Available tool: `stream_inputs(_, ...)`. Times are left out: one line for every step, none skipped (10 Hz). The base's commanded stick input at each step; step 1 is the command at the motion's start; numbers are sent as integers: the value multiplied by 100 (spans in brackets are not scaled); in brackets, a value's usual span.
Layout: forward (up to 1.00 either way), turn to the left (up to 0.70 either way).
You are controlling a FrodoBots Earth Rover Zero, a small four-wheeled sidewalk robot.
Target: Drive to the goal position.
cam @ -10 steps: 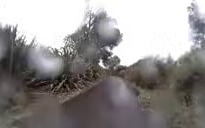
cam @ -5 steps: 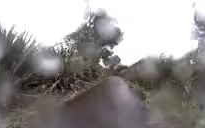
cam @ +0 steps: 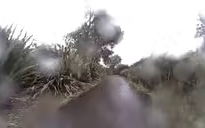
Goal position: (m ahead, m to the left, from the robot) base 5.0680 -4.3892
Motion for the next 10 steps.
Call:
stream_inputs(85, 0)
stream_inputs(85, 0)
stream_inputs(85, -4)
stream_inputs(85, -30)
stream_inputs(85, -17)
stream_inputs(85, 0)
stream_inputs(85, 0)
stream_inputs(85, 0)
stream_inputs(85, 0)
stream_inputs(85, 0)
